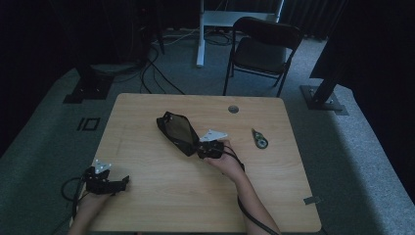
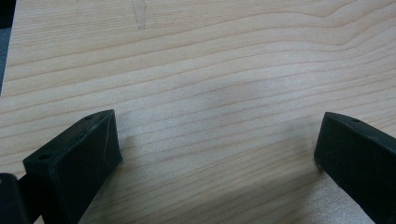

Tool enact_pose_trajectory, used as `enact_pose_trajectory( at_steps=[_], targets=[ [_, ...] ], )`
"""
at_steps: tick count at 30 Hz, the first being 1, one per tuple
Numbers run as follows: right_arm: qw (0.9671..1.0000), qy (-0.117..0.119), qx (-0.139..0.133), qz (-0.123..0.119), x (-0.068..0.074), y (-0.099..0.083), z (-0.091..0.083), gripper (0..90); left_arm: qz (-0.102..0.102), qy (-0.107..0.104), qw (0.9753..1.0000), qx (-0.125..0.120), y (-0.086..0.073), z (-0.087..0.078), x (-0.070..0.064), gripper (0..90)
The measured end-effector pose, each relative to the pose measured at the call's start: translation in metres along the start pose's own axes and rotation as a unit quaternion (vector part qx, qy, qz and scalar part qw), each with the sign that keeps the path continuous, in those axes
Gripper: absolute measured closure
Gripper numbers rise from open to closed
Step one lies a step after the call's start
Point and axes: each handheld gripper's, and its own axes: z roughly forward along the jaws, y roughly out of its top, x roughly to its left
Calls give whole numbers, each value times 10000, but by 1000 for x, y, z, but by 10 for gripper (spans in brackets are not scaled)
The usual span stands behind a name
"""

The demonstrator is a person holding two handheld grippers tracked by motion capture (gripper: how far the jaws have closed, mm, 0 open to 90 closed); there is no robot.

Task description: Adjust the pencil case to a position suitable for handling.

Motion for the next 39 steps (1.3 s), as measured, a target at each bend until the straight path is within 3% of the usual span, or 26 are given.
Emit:
enact_pose_trajectory(
  at_steps=[23, 39],
  targets=[
    [9995, -252, 65, 169, -16, -22, -34, 730, 0, 1, 10000, 2, 0, 0, 0, 4],
    [9972, -589, -35, 464, -31, -44, -61, 730, -1, 1, 10000, 0, 0, 0, 0, 4]
  ],
)
